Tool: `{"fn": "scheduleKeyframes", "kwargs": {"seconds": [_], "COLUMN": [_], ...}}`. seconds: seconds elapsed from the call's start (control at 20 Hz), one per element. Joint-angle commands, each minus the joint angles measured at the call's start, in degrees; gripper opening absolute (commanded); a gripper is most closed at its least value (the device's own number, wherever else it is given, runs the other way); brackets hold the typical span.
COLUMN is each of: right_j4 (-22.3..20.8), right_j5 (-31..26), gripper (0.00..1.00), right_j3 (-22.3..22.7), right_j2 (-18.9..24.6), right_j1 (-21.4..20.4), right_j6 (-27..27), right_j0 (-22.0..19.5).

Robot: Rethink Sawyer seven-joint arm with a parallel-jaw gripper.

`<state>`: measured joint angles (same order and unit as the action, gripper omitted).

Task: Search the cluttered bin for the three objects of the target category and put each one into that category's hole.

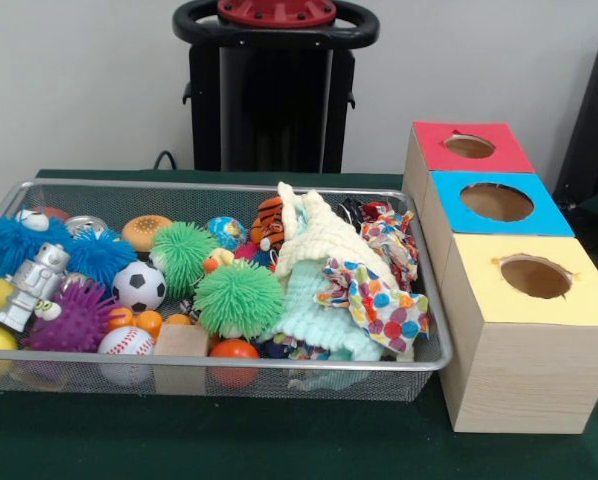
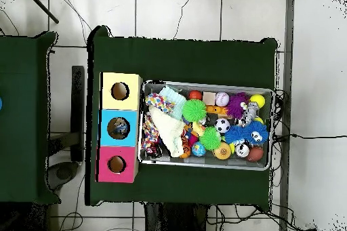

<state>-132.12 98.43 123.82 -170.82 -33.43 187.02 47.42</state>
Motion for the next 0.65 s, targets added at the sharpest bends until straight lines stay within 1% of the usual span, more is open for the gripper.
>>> {"fn": "scheduleKeyframes", "kwargs": {"seconds": [0.05,0.1,0.15,0.2,0.3,0.35,0.45,0.55,0.6,0.65], "right_j4": [-13.11,-12.89,-12.65,-12.67,-13.91,-14.26,-14.35,-9.91,-0.62,5.27], "right_j5": [18.17,20.97,22.57,25.08,27.72,28.59,30.93,34.69,39.24,41.88], "gripper": [0.00,0.00,0.00,0.00,0.00,0.00,0.00,0.00,0.00,0.00], "right_j3": [-49.56,-55.25,-58.33,-62.71,-67.62,-69.31,-73.96,-81.32,-89.25,-93.76], "right_j2": [-3.84,-3.64,-3.50,-3.43,-3.38,-3.37,-3.43,-3.59,-3.82,-3.92], "right_j1": [-75.28,-78.25,-79.85,-82.16,-84.99,-85.99,-88.57,-92.28,-96.28,-98.63], "right_j6": [-31.87,-30.83,-30.28,-29.47,-27.75,-27.28,-25.83,-22.17,-16.11,-12.10], "right_j0": [-37.48,-38.29,-38.69,-38.92,-38.78,-38.73,-38.73,-39.70,-41.49,-42.53]}}
